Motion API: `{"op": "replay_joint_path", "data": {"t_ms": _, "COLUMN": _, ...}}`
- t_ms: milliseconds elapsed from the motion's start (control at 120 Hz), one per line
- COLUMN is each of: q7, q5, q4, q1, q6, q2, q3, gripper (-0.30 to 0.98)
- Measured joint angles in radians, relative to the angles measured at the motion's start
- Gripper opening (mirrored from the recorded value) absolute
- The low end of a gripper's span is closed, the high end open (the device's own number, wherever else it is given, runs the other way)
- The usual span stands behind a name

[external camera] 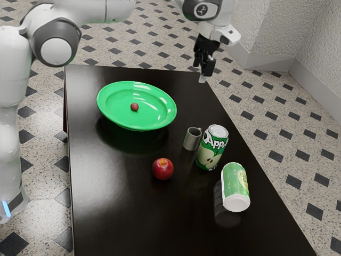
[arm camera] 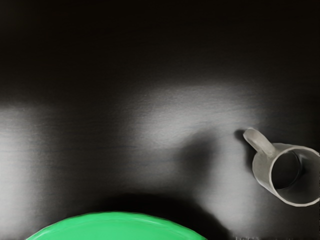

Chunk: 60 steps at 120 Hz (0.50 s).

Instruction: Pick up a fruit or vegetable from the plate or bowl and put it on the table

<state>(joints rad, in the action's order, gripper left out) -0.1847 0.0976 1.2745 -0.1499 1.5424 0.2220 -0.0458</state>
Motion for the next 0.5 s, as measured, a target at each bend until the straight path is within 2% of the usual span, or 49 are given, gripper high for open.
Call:
{"op": "replay_joint_path", "data": {"t_ms": 67, "q7": 0.000, "q5": -0.023, "q4": 0.009, "q1": 0.007, "q6": 0.000, "q2": 0.003, "q3": -0.004, "gripper": 0.69}}
{"op": "replay_joint_path", "data": {"t_ms": 133, "q7": 0.000, "q5": -0.083, "q4": 0.024, "q1": -0.005, "q6": -0.006, "q2": 0.005, "q3": -0.002, "gripper": 0.69}}
{"op": "replay_joint_path", "data": {"t_ms": 208, "q7": 0.002, "q5": -0.099, "q4": 0.047, "q1": 0.005, "q6": -0.011, "q2": 0.007, "q3": -0.004, "gripper": 0.69}}
{"op": "replay_joint_path", "data": {"t_ms": 300, "q7": 0.024, "q5": -0.055, "q4": 0.114, "q1": 0.058, "q6": -0.012, "q2": -0.001, "q3": 0.002, "gripper": 0.68}}
{"op": "replay_joint_path", "data": {"t_ms": 392, "q7": 0.039, "q5": -0.020, "q4": 0.180, "q1": 0.019, "q6": -0.007, "q2": -0.014, "q3": 0.045, "gripper": 0.68}}
{"op": "replay_joint_path", "data": {"t_ms": 500, "q7": 0.050, "q5": -0.004, "q4": 0.456, "q1": -0.016, "q6": 0.104, "q2": -0.124, "q3": 0.136, "gripper": 0.69}}
